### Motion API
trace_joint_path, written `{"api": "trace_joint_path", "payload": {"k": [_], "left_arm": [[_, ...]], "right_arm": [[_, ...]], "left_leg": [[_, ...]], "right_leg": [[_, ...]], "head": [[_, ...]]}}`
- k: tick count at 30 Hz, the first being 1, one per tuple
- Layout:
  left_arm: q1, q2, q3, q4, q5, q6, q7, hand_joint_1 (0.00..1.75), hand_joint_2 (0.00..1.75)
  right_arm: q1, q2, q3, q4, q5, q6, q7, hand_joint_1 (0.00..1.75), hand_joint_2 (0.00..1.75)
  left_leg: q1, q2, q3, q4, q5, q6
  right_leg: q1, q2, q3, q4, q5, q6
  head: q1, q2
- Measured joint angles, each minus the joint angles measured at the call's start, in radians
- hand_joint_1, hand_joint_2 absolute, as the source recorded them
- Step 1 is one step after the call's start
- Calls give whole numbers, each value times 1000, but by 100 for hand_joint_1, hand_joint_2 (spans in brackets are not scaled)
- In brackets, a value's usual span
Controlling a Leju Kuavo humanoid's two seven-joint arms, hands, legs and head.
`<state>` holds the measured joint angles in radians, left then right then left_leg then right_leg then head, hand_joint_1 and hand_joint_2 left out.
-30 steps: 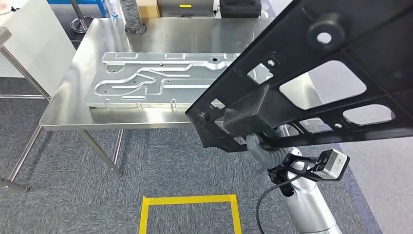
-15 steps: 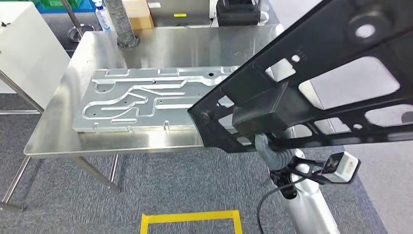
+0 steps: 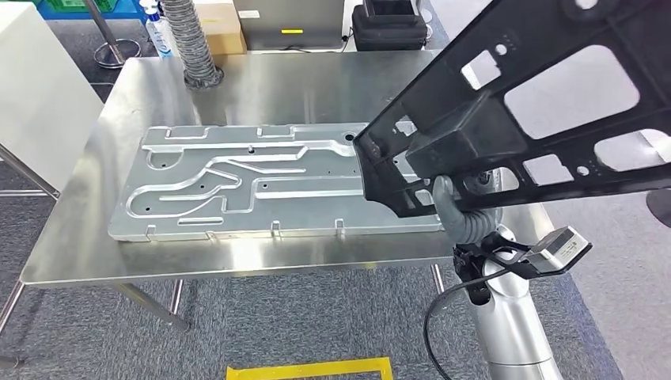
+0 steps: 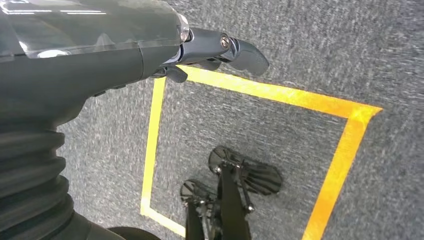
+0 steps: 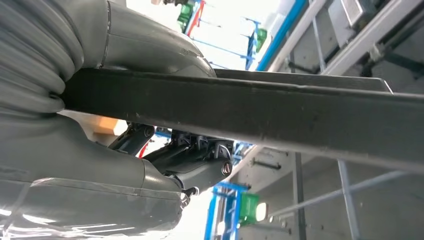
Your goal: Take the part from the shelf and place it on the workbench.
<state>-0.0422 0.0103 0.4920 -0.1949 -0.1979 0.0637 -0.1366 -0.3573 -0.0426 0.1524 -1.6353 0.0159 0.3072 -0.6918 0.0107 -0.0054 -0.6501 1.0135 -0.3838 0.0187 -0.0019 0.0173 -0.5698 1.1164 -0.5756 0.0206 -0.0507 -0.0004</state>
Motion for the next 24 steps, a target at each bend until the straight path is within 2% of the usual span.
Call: {"api": "trace_joint_path", "payload": {"k": [2, 3, 4, 5, 7, 8, 9, 11, 13, 14, 15, 17, 18, 19, 20, 22, 23, 24], "left_arm": [[-1, 0, 4, 0, -3, 1, -2, 0, 175], [-1, 0, 8, 0, -7, 0, -3, 0, 175], [0, 0, 11, 0, -13, -2, -5, 0, 175], [-1, 0, 14, 0, -21, -5, -6, 0, 175], [-3, 0, 17, 0, -39, -15, -9, 0, 175], [-6, 0, 17, 0, -47, -20, -11, 0, 175], [-9, 0, 17, 0, -55, -25, -12, 0, 175], [-15, 0, 17, 0, -68, -32, -14, 0, 175], [-18, 0, 17, 0, -76, -35, -15, 0, 175], [-18, 0, 17, 0, -79, -36, -15, 0, 175], [-18, 0, 17, 0, -82, -36, -15, 0, 175], [-17, 1, 18, 0, -92, -37, -15, 0, 175], [-17, 1, 18, 0, -98, -38, -15, 0, 175], [-17, 0, 18, 0, -104, -40, -15, 0, 175], [-19, 0, 18, 0, -109, -42, -15, 0, 175], [-24, 0, 18, 0, -116, -46, -16, 0, 175], [-27, 0, 18, 0, -120, -48, -17, 0, 175], [-28, 0, 18, 0, -123, -50, -19, 0, 175]], "right_arm": [[-20, 0, -5, 24, 94, -90, 21, 175, 175], [-42, -2, -6, 49, 177, -163, 45, 175, 175], [-74, -4, -6, 85, 280, -243, 80, 175, 175], [-115, -6, 0, 129, 397, -322, 127, 175, 175], [-219, -10, 25, 235, 642, -442, 241, 175, 175], [-278, -8, 48, 295, 761, -482, 302, 175, 175], [-338, -4, 75, 361, 873, -507, 361, 175, 175], [-435, 11, 133, 485, 1038, -532, 449, 175, 175], [-495, 30, 179, 573, 1117, -540, 482, 175, 175], [-518, 39, 198, 606, 1138, -541, 487, 175, 175], [-540, 51, 216, 639, 1159, -541, 491, 175, 175], [-590, 85, 261, 726, 1225, -529, 502, 175, 175], [-615, 108, 291, 780, 1266, -515, 506, 175, 175], [-636, 132, 324, 832, 1304, -499, 509, 175, 175], [-651, 156, 357, 880, 1332, -483, 508, 175, 175], [-665, 197, 411, 958, 1357, -460, 498, 175, 175], [-671, 214, 428, 992, 1355, -453, 494, 175, 175], [-676, 227, 439, 1022, 1350, -447, 490, 175, 175]], "left_leg": [[-1, 1, 4, 0, -7, 5], [-1, 2, 7, 1, -11, 5], [-1, 2, 11, 2, -15, 4], [-1, 3, 16, 4, -20, 2], [-3, 4, 27, 6, -28, -3], [-4, 5, 29, 7, -30, -7], [-5, 6, 30, 7, -31, -12], [-6, 7, 30, 4, -30, -23], [-5, 6, 29, 8, -37, -34], [-4, 5, 20, 30, -52, -38], [-3, 4, -1, 74, -78, -42], [-1, 4, -64, 205, -134, -49], [0, 4, -91, 256, -146, -51], [1, 5, -102, 272, -138, -53], [1, 5, -93, 246, -112, -52], [1, 4, -36, 117, -41, -47], [0, 3, -8, 55, -18, -43], [-2, 3, 10, 17, -9, -39]], "right_leg": [[-4, -6, -82, 132, -44, 7], [-6, -6, -114, 171, -44, 9], [-7, -8, -128, 173, -23, 9], [-8, -9, -122, 136, 15, 7], [-7, -12, -74, 1, 100, -2], [-4, -13, -55, -52, 125, -8], [-1, -13, -45, -81, 137, -13], [2, -12, -44, -93, 139, -21], [-2, -12, -38, -102, 144, -32], [-5, -13, -35, -107, 146, -37], [-6, -15, -32, -110, 146, -41], [-4, -14, -31, -110, 144, -47], [-3, -11, -30, -110, 143, -50], [-2, -7, -27, -110, 141, -51], [-2, -3, -23, -109, 138, -51], [0, 0, -13, -108, 130, -47], [3, 0, -11, -106, 125, -44], [5, -1, -11, -106, 122, -41]], "head": [[0, 0], [0, 0], [0, 0], [0, 0], [0, 0], [0, 0], [0, 0], [0, 0], [0, 0], [0, 0], [0, 0], [0, 0], [0, 0], [0, 0], [0, 0], [0, 0], [0, 0], [0, 0]]}}
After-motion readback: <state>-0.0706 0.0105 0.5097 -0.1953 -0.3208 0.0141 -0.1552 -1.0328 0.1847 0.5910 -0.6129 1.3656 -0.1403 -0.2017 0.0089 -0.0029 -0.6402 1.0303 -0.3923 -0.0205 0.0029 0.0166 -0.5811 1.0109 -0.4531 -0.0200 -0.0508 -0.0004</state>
